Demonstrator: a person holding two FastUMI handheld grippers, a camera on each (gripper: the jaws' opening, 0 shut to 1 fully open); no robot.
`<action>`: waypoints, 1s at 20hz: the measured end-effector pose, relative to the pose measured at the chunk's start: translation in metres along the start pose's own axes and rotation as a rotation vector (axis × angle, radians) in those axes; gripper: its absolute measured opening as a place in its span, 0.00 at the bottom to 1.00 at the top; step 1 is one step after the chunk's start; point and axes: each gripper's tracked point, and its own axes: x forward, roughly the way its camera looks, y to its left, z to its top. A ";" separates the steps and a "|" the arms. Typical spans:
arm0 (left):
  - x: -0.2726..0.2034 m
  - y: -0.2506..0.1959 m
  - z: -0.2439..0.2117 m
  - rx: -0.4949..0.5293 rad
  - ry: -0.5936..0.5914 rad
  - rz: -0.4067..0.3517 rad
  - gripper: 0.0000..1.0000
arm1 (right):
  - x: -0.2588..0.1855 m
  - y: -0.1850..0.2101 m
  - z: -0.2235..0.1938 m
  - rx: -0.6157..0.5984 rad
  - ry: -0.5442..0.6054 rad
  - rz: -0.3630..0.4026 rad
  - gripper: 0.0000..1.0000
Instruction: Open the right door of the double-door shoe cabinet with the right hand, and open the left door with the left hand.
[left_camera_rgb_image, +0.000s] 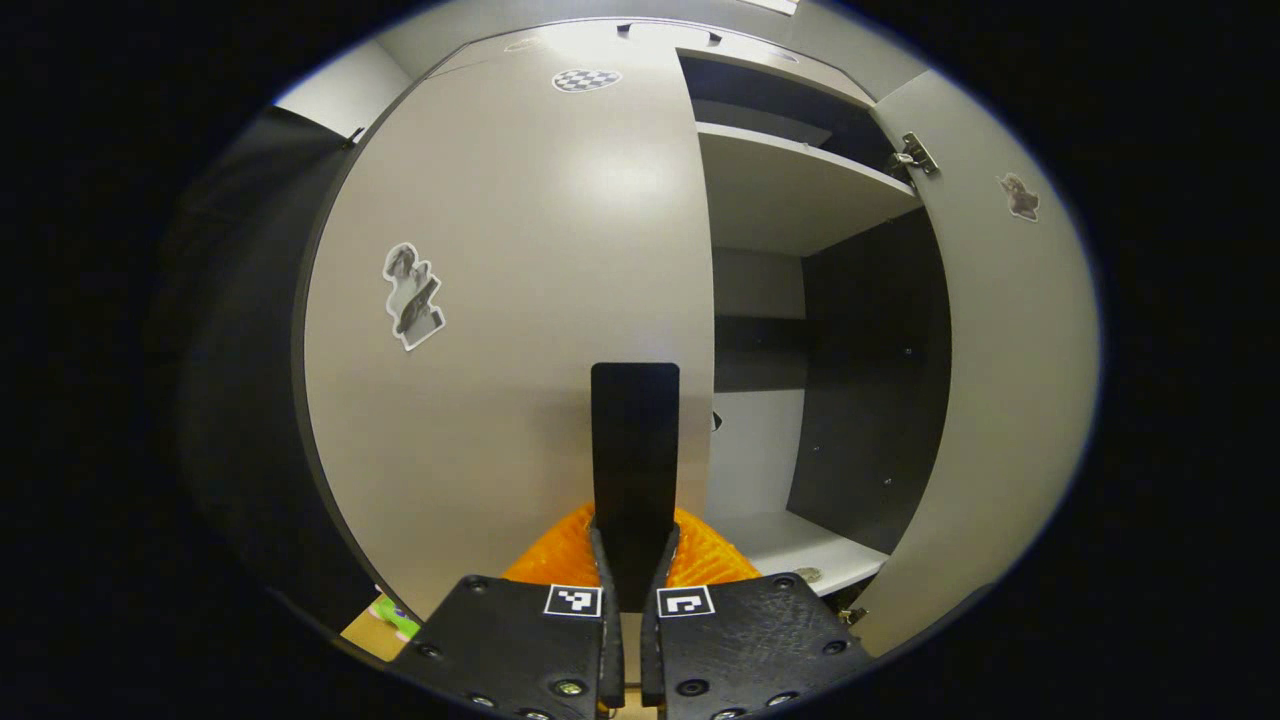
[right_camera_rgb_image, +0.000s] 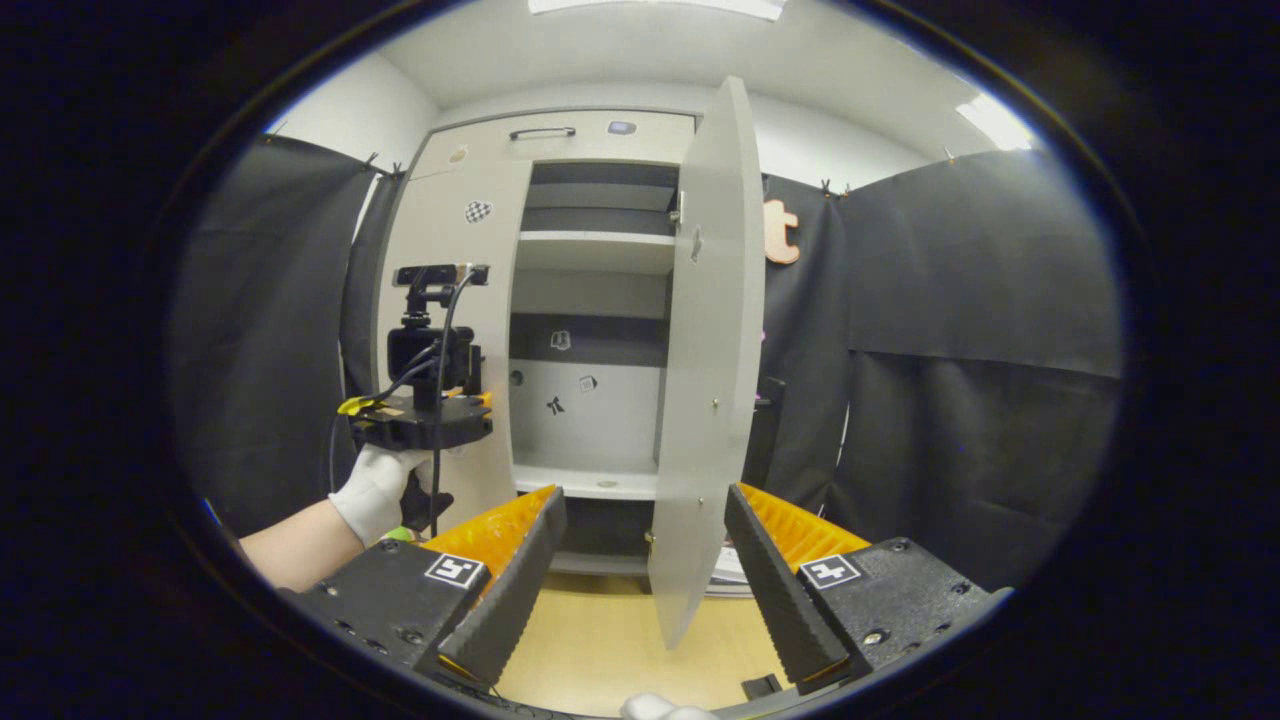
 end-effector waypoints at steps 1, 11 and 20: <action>0.000 0.000 0.000 0.005 0.001 -0.008 0.04 | -0.002 0.000 -0.001 0.000 -0.001 0.004 1.00; -0.031 0.004 0.000 0.025 0.005 -0.039 0.03 | -0.028 0.003 -0.009 0.011 -0.006 0.045 0.99; -0.068 0.021 0.000 0.032 -0.001 -0.049 0.03 | -0.037 0.022 -0.015 0.017 -0.001 0.096 0.99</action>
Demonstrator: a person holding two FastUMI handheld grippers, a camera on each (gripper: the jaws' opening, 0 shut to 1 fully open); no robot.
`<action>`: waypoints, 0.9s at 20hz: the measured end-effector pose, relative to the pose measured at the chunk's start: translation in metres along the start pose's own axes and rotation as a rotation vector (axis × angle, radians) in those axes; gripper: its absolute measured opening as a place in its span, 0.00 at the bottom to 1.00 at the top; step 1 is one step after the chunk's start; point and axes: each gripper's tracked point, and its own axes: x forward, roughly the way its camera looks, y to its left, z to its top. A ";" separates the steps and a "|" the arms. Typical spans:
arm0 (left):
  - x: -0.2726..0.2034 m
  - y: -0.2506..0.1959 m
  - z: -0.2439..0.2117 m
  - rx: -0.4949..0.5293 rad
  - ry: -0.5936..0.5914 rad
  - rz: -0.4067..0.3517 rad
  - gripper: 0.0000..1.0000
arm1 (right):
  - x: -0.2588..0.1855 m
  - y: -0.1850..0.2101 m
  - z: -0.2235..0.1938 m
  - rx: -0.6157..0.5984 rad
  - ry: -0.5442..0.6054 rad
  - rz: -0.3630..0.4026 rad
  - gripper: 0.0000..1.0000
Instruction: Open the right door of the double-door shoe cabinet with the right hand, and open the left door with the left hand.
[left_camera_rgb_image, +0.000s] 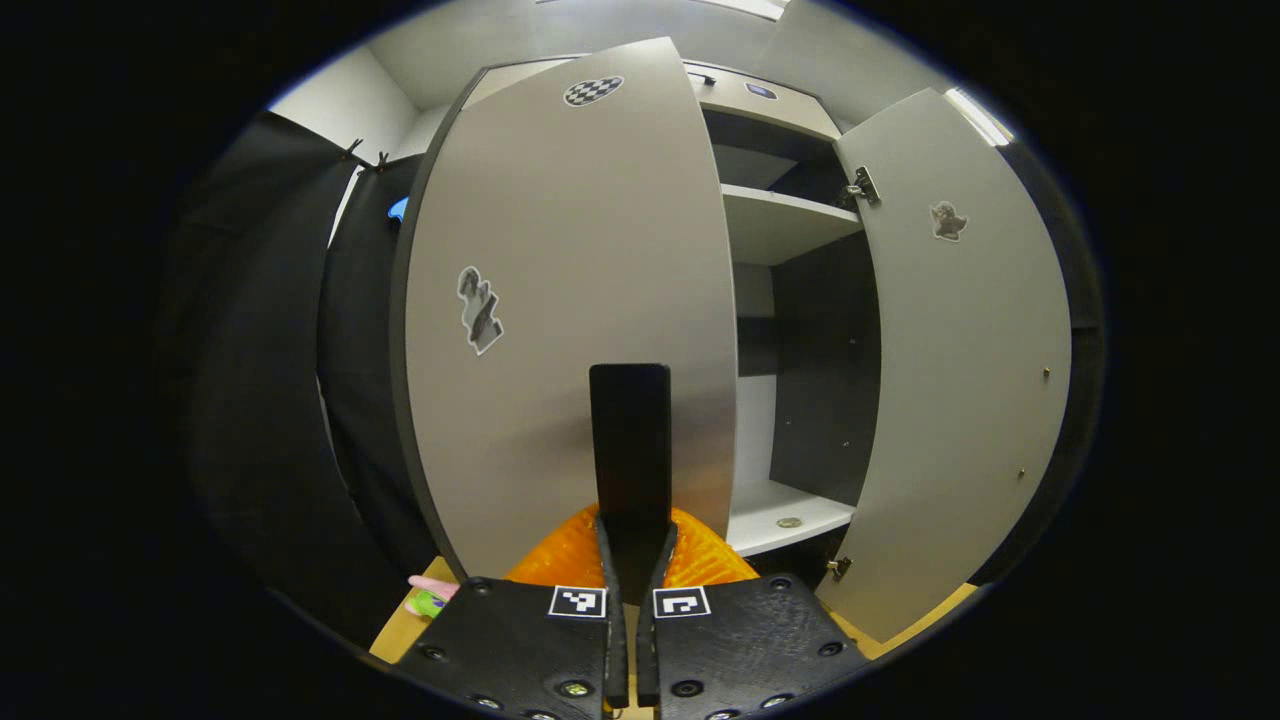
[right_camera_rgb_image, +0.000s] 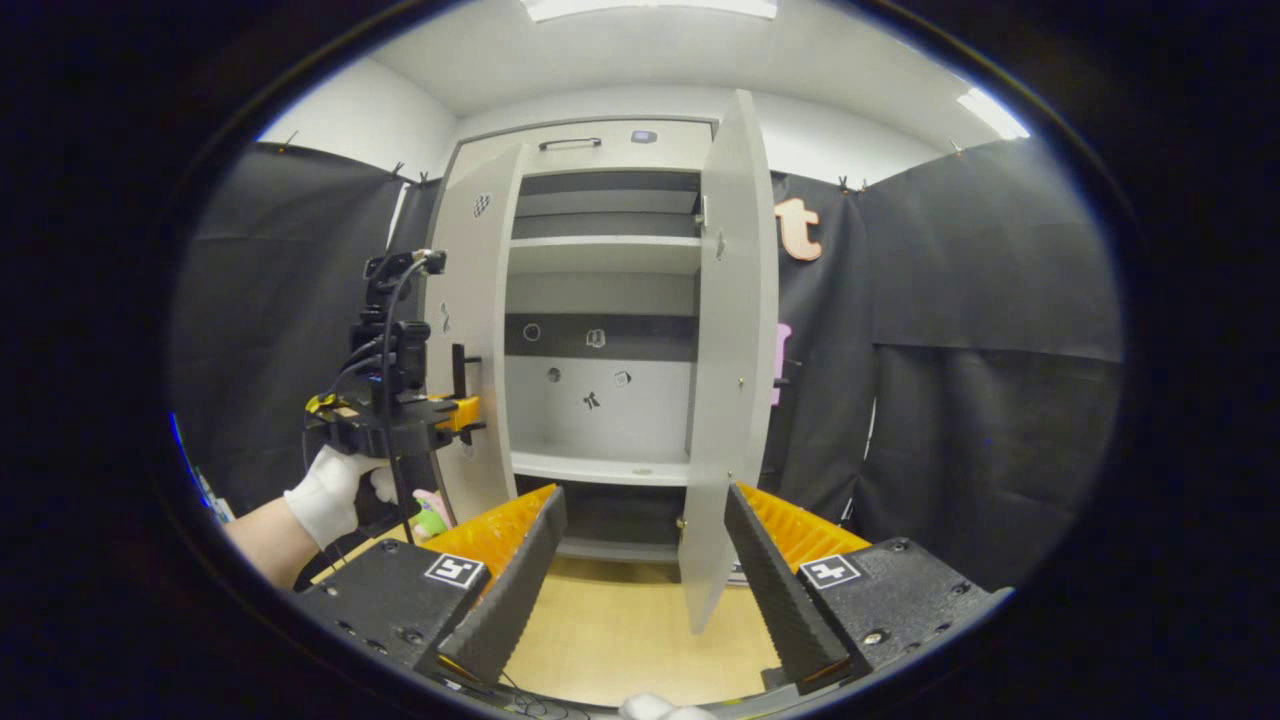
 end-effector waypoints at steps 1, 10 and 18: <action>-0.003 0.002 0.000 -0.003 -0.001 -0.003 0.03 | -0.001 0.002 0.000 0.001 -0.001 0.006 0.99; -0.040 0.034 -0.001 0.007 -0.020 0.024 0.02 | 0.005 0.028 -0.004 0.010 0.000 0.048 0.99; -0.069 0.080 -0.007 0.016 -0.025 0.068 0.00 | 0.012 0.055 -0.004 0.017 0.003 0.090 0.99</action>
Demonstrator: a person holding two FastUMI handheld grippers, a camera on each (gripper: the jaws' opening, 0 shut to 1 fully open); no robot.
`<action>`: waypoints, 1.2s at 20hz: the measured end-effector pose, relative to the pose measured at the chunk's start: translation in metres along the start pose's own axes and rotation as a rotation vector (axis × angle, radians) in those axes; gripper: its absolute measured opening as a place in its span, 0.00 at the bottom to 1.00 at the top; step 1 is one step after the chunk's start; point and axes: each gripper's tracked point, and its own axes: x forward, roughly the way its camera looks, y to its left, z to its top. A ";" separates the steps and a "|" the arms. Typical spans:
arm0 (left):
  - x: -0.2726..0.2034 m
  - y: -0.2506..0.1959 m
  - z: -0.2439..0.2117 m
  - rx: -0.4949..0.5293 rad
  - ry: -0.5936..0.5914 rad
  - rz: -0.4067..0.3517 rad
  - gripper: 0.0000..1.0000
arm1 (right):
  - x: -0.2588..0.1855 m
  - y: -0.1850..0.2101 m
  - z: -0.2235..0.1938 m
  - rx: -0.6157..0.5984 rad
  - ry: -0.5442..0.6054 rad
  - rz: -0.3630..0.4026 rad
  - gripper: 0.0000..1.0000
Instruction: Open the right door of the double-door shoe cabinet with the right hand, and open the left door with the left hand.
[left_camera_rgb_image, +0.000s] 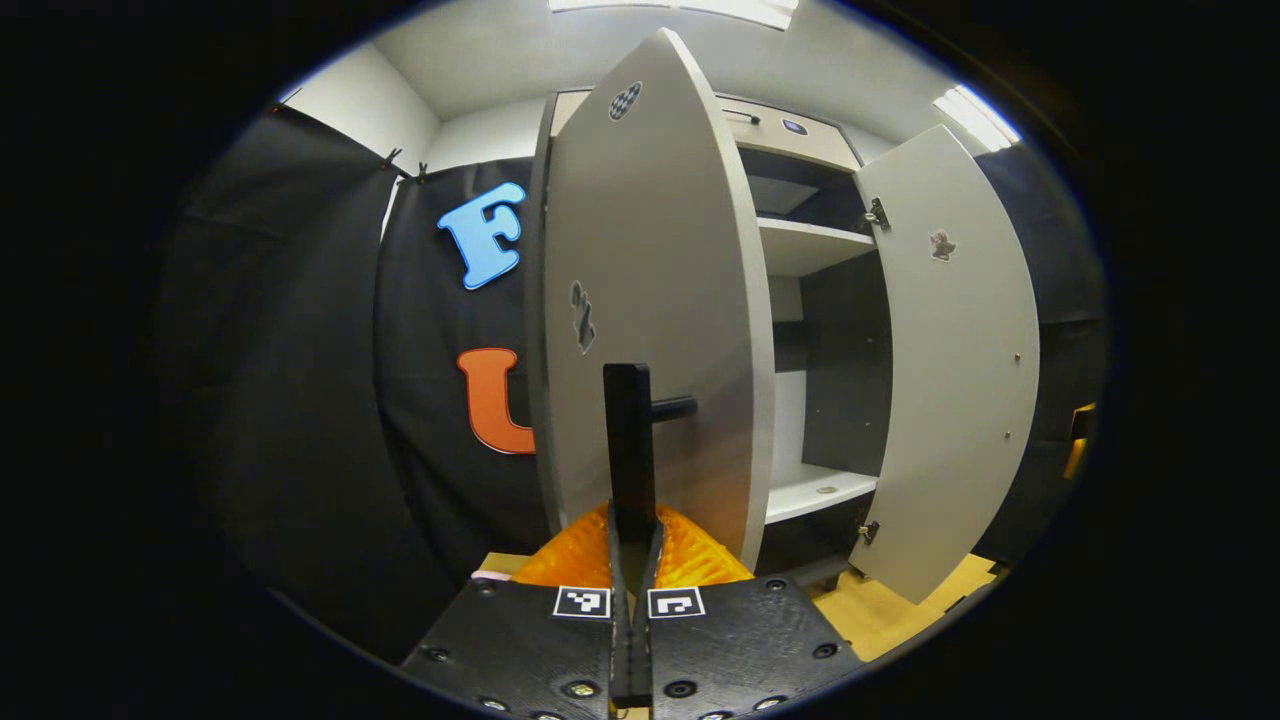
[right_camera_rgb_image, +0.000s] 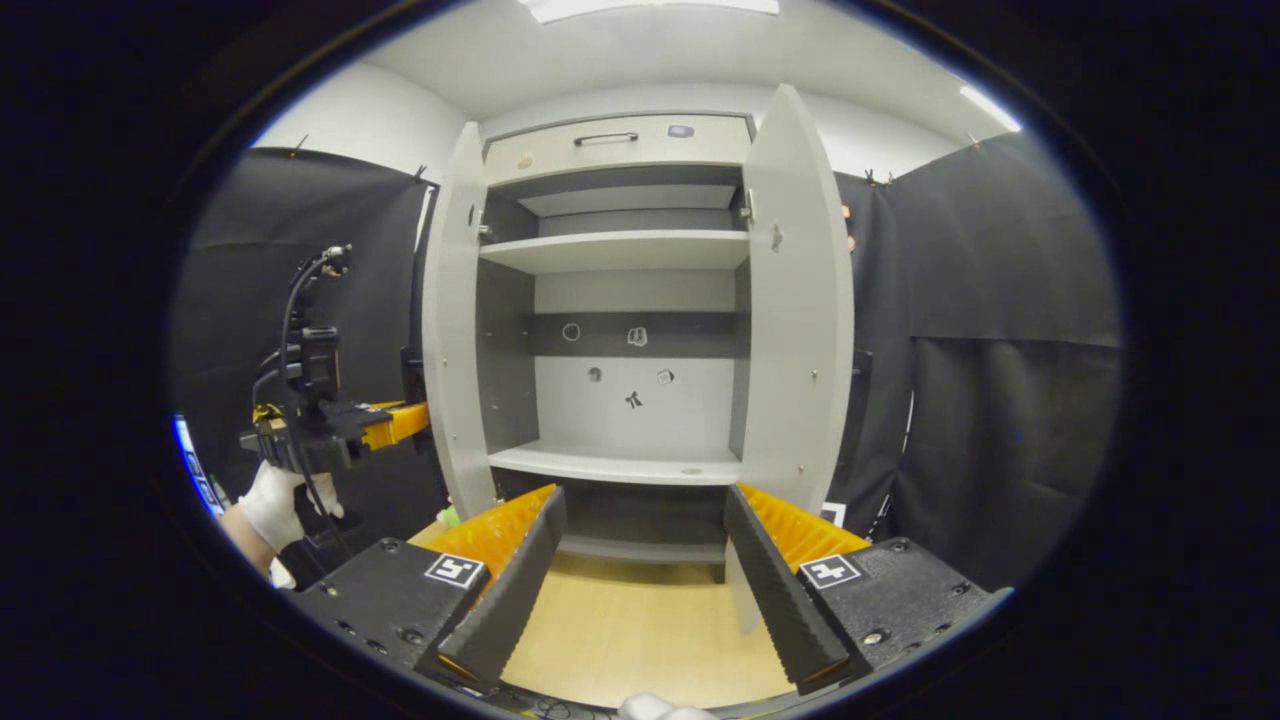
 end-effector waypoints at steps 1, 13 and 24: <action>-0.002 0.009 0.000 0.004 0.002 0.009 0.00 | 0.001 0.004 0.000 0.000 -0.001 0.007 0.99; -0.012 0.090 -0.010 0.001 -0.004 0.072 0.00 | -0.001 0.034 -0.002 -0.001 0.000 0.052 0.99; -0.035 0.095 -0.025 -0.004 0.060 0.117 0.00 | -0.005 0.030 0.003 -0.003 -0.014 0.038 0.99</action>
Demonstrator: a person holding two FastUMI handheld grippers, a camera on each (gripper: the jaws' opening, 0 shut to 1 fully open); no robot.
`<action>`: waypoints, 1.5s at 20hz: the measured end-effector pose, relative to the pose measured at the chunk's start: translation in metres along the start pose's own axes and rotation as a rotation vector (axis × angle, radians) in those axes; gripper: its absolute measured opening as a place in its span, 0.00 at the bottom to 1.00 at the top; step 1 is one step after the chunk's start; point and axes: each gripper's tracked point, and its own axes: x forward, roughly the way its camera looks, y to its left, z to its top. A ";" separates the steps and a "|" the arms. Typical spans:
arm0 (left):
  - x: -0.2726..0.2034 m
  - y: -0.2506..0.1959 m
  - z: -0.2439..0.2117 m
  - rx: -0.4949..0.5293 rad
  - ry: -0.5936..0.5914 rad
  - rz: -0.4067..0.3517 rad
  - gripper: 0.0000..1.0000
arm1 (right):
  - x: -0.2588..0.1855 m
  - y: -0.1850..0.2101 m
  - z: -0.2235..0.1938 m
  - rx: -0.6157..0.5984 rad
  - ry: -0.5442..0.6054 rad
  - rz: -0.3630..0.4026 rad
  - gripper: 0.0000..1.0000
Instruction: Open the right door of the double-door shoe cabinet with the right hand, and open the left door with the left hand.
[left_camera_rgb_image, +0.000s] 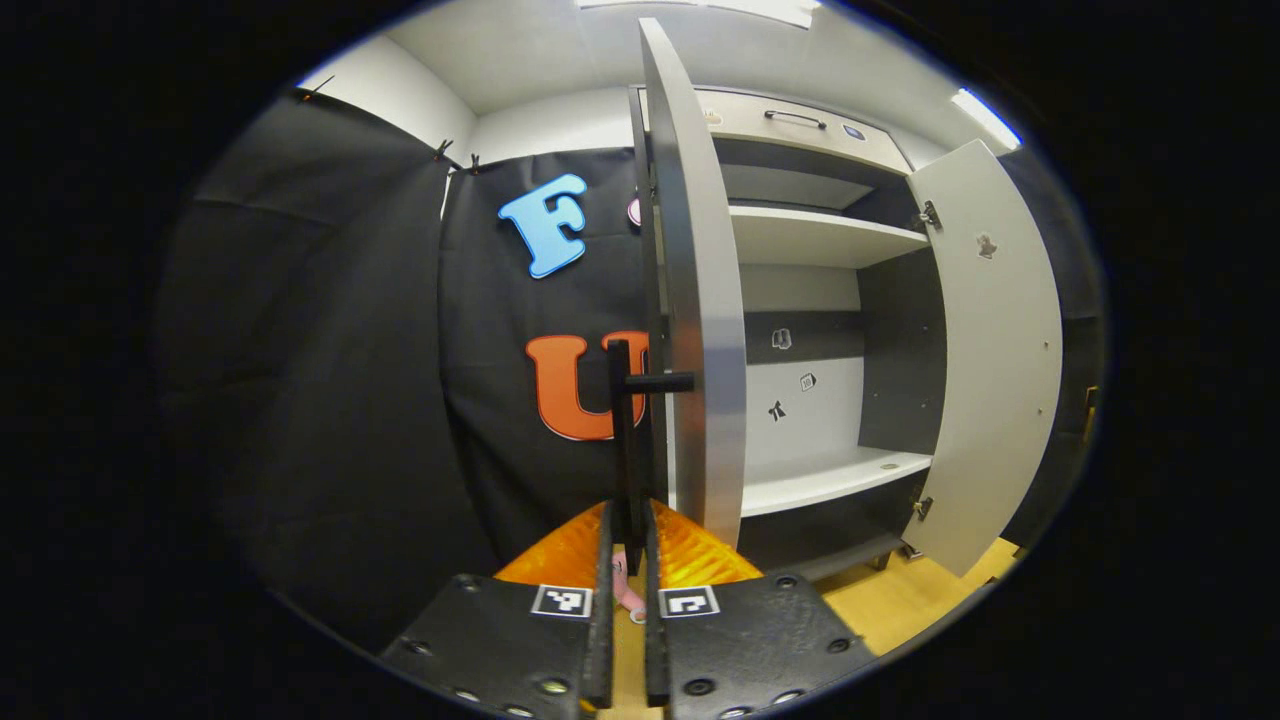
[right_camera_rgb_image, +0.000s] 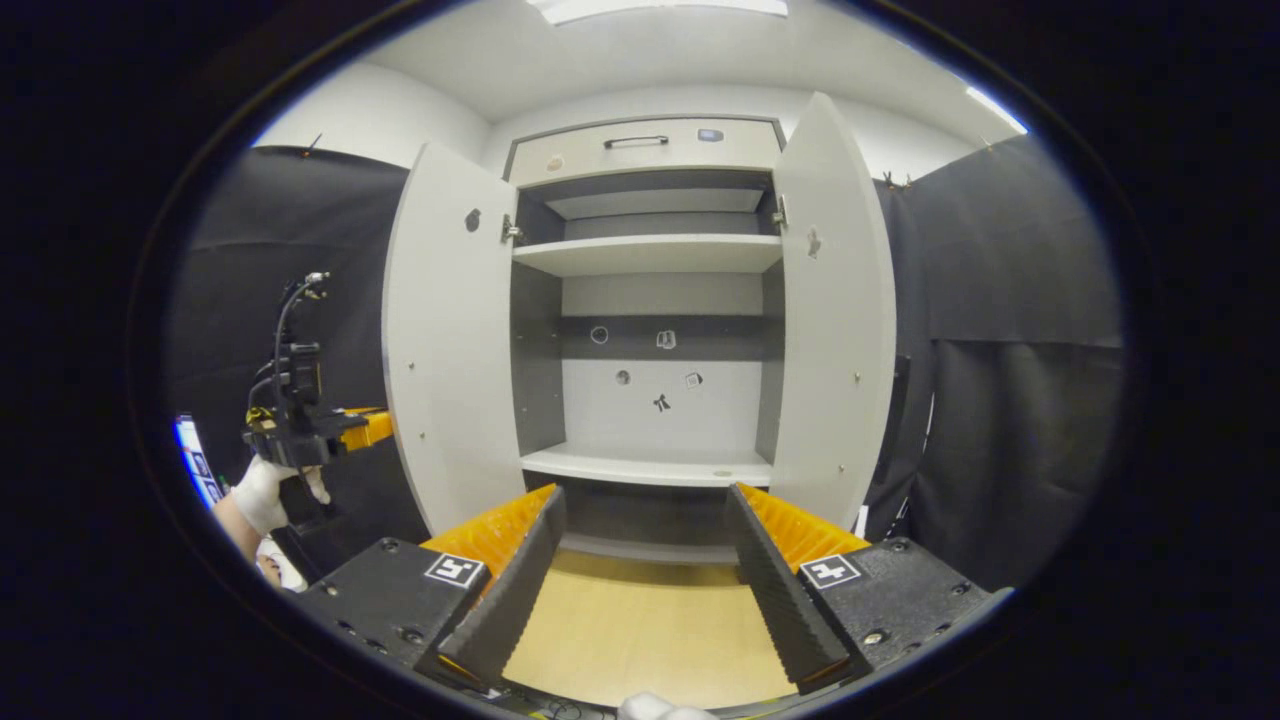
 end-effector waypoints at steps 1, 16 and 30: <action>-0.005 0.002 -0.007 0.001 0.017 0.007 0.40 | 0.000 -0.002 0.000 -0.001 -0.002 -0.004 1.00; -0.092 -0.020 0.014 -0.002 0.008 0.062 0.98 | 0.006 -0.029 0.016 -0.013 -0.034 -0.057 0.99; -0.104 -0.167 0.048 -0.006 -0.066 -0.092 0.96 | 0.002 -0.083 0.019 -0.019 -0.047 -0.147 1.00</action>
